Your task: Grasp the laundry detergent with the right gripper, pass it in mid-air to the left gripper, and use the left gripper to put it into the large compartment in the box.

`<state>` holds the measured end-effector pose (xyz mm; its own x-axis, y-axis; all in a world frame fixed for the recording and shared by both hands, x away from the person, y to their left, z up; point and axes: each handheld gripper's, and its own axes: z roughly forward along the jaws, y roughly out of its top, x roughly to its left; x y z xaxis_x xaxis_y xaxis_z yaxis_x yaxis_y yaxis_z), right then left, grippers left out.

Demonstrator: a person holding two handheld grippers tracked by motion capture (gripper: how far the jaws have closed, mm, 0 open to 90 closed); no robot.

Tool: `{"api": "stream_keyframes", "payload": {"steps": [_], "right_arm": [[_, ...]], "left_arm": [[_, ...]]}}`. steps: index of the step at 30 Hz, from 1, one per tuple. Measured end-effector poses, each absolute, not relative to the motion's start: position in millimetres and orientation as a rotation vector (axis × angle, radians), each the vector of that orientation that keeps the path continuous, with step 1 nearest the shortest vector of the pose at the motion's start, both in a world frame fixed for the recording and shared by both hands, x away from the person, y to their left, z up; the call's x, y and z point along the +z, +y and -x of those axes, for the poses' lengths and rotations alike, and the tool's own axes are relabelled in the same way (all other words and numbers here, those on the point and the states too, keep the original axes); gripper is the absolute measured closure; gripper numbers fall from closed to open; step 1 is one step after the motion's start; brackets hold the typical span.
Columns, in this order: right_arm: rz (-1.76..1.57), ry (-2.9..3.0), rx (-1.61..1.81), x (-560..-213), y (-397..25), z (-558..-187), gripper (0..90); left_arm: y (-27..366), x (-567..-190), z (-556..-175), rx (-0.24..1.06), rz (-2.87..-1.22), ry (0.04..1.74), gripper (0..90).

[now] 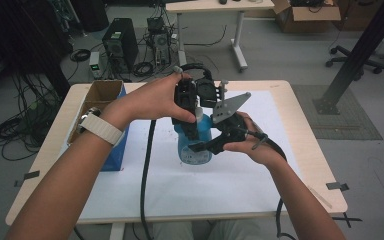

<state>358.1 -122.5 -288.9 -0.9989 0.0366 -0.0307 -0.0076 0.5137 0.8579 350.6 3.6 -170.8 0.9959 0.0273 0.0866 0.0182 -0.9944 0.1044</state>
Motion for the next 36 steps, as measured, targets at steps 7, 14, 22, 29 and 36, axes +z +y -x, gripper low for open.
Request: {"api": "stream_keyframes", "payload": {"steps": [7, 14, 22, 29, 36], "right_arm": [[-0.024, 2.696, 1.53, -289.0, -122.0, -357.9, 44.3], [-0.021, 2.699, 1.532, -289.8, -121.9, -357.6, 44.3], [-0.02, 2.698, 1.542, -290.8, -121.7, -357.8, 44.3], [-0.014, 2.692, 1.552, -290.4, -121.6, -356.5, 44.1], [0.004, 2.685, 1.574, -287.8, -121.3, -354.6, 43.6]], "left_arm": [[2.8, -171.4, -350.0, 0.136, -3.036, 0.022, 30.6], [3.0, -172.4, -350.0, 0.126, -3.035, 0.012, 37.5], [3.5, -172.6, -350.0, 0.125, -3.029, 0.023, 37.6], [3.8, -171.0, -347.4, 0.134, -3.028, 0.008, 37.9], [5.2, -166.3, -346.3, 0.114, -3.022, 0.031, 38.0]]}}
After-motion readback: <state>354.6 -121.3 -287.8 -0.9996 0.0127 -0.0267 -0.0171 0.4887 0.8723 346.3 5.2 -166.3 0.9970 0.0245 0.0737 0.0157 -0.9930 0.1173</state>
